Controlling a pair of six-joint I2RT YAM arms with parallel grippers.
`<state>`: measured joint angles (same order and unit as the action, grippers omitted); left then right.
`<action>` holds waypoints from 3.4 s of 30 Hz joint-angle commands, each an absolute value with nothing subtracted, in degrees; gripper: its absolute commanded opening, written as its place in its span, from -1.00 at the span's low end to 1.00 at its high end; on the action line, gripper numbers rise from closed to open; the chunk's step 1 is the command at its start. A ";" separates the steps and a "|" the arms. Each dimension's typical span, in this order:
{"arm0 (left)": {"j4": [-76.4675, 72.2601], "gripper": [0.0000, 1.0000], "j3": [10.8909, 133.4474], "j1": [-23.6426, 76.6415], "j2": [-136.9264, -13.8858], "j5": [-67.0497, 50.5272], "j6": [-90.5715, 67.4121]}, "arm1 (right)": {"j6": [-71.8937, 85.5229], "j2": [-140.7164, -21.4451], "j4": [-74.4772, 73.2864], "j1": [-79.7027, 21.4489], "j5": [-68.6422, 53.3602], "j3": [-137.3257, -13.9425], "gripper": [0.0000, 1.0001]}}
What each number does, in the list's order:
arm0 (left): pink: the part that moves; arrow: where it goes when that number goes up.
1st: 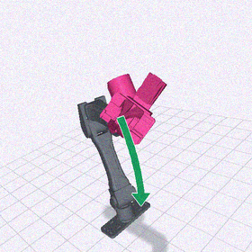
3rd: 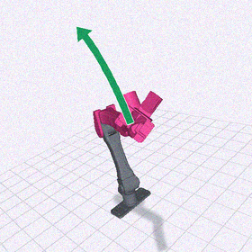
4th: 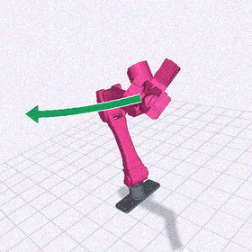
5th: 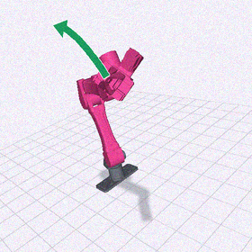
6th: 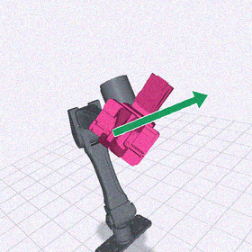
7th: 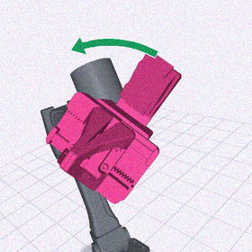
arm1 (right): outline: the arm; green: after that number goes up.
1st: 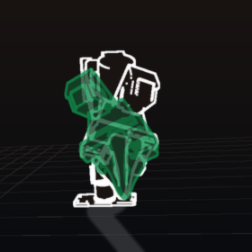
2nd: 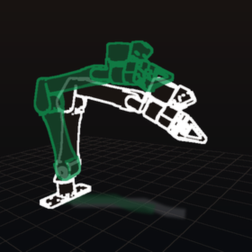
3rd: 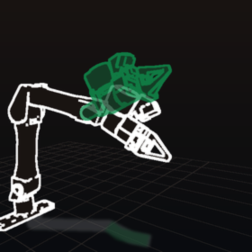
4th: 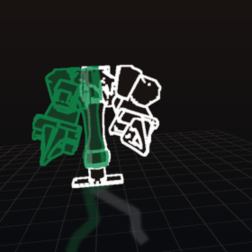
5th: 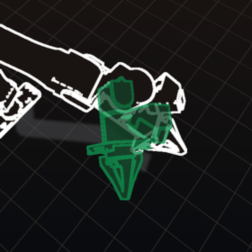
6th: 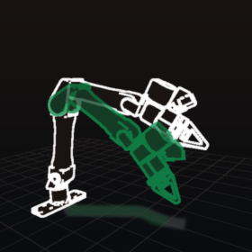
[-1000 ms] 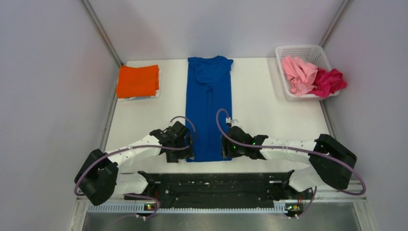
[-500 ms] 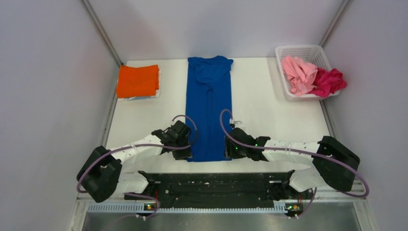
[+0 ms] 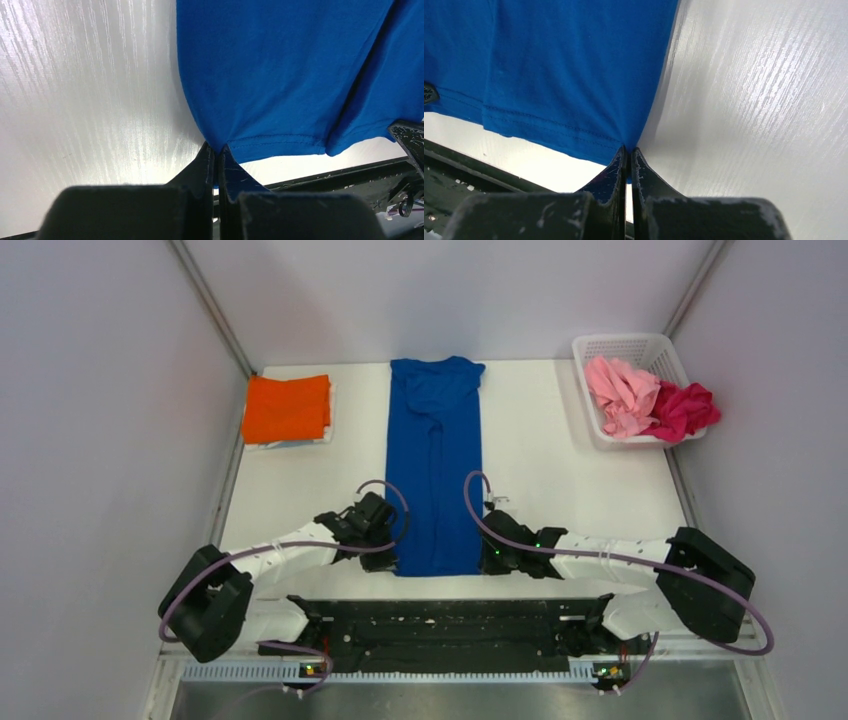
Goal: Fold and stack the t-shirts
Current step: Grab the bottom of the folded rectangular tshirt with both arms, then fold the folded rectangular tshirt in 1/3 of the way
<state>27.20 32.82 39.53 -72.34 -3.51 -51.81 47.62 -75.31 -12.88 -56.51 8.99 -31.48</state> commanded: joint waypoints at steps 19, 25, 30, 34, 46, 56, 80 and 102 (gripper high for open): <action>26.24 -1.00 24.10 40.86 -57.12 -12.07 -51.03 | 44.70 -66.42 -10.48 -57.37 -4.05 -26.41 -1.00; 26.24 -1.00 26.74 40.94 -54.22 -12.21 -52.13 | 45.29 -60.30 -12.87 -57.36 -1.83 -28.67 -1.00; 25.74 -1.00 33.19 40.63 -55.61 -2.95 -51.32 | 43.77 -60.33 -14.83 -56.58 3.10 -32.39 -1.00; 23.94 -1.00 39.71 38.08 -61.17 1.90 -48.23 | 40.85 -62.63 -12.58 -51.23 1.72 -36.42 -1.00; 17.95 -1.00 59.59 25.92 -84.10 0.45 -37.95 | 31.58 -79.37 -7.32 -36.26 1.38 -53.02 -1.00; 19.82 -1.00 74.56 22.07 -99.24 -1.92 -33.28 | 26.51 -91.55 -4.18 -29.01 0.34 -62.89 -1.00; 23.75 -1.00 90.21 16.26 -116.09 -6.54 -30.73 | 23.06 -109.35 1.16 -22.76 -4.86 -73.15 -1.00; 22.15 -1.00 85.18 15.46 -108.61 -4.68 -31.00 | 23.64 -107.93 2.96 -22.12 -7.12 -72.38 -1.00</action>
